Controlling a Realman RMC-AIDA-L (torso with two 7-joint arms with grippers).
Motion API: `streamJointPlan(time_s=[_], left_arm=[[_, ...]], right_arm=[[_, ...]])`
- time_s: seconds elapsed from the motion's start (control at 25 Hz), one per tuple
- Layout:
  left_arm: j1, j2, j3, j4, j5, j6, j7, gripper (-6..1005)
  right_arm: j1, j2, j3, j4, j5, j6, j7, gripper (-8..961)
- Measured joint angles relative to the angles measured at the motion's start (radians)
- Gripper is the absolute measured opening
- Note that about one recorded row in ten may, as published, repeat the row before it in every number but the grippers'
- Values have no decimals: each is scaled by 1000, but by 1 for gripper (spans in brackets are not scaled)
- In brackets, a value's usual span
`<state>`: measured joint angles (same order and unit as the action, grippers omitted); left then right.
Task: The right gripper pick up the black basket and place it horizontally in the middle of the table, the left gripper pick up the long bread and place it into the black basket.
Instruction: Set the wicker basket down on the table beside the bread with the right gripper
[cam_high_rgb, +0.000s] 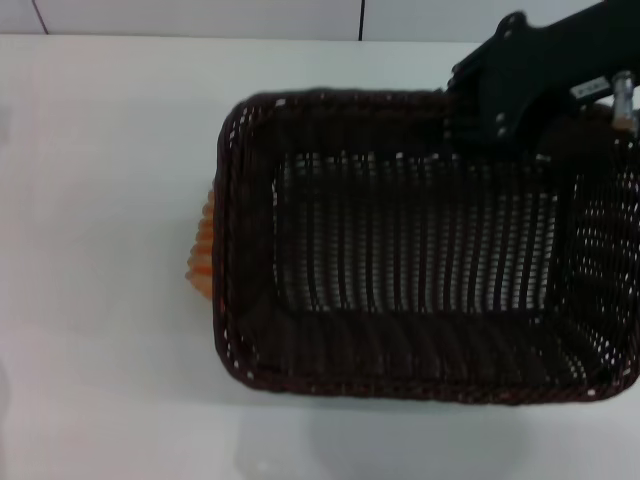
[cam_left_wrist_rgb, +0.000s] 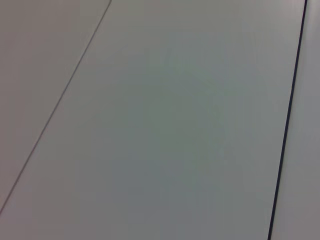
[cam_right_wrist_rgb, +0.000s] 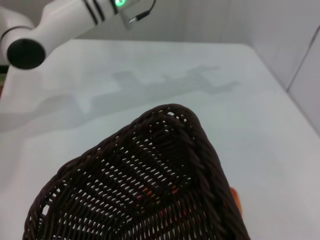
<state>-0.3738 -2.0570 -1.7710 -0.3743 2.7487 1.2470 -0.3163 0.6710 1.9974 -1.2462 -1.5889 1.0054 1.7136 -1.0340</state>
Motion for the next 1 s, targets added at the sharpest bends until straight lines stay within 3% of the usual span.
streamJointPlan(time_s=[0.28, 0.36, 0.4, 0.64, 1.0], left_arm=[[-7, 0, -1, 4, 0, 0, 0, 800], [-8, 0, -1, 6, 0, 0, 0, 800], [-8, 0, -1, 6, 0, 0, 0, 800], [-8, 0, -1, 9, 0, 0, 0, 801], [-8, 0, -1, 11, 0, 0, 0, 801]], right_arm=[[43, -1, -35, 95, -24, 3, 1, 220], [49, 13, -38, 101, -64, 0, 0, 223], [51, 31, -39, 102, -110, -2, 0, 224], [62, 68, -45, 117, -198, -13, -7, 232], [105, 72, -52, 185, -203, -32, -4, 244]])
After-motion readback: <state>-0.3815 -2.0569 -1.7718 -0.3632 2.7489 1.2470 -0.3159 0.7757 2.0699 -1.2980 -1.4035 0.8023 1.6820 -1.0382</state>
